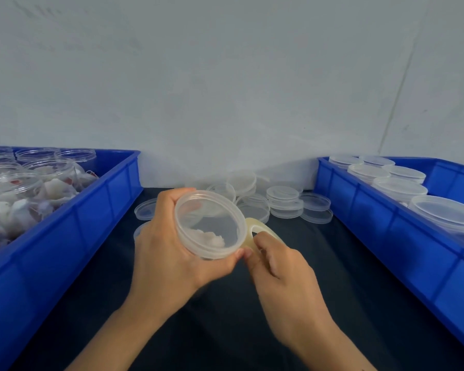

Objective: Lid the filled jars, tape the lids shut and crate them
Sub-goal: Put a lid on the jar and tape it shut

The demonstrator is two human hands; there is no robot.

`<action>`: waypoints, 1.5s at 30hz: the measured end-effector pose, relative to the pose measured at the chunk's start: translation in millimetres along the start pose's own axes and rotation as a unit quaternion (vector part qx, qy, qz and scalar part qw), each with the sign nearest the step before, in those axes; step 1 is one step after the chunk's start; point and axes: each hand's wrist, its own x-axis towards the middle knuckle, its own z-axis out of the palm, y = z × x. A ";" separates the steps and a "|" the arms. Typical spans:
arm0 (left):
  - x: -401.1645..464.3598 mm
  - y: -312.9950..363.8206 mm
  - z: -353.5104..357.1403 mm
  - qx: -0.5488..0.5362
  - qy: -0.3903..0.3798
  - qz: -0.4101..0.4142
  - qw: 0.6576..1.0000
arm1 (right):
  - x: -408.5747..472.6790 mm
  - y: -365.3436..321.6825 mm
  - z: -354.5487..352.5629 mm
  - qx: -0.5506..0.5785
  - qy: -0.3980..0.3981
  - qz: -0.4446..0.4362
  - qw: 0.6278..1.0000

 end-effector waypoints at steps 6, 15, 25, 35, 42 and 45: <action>-0.2 17.3 -2.6 0.050 0.030 0.020 0.998 | 3.0 -3.4 -1.8 0.013 0.035 0.040 0.998; 1.6 27.9 2.8 0.165 0.015 0.050 0.985 | 7.3 1.8 3.3 -0.060 0.055 0.065 0.995; -6.4 40.5 6.9 0.042 -0.012 0.013 0.999 | 25.4 48.4 -47.6 -0.078 0.154 0.119 0.978; -3.6 18.9 13.0 0.066 -0.023 -0.021 0.997 | 23.5 44.2 -17.7 -0.045 0.087 0.049 0.994; -8.5 13.6 17.9 0.066 -0.037 -0.027 0.997 | 29.8 50.3 -5.8 -0.051 0.080 0.027 0.995; -8.8 11.3 18.6 0.055 -0.038 -0.035 0.997 | 32.0 55.1 0.7 -0.073 0.066 0.007 0.995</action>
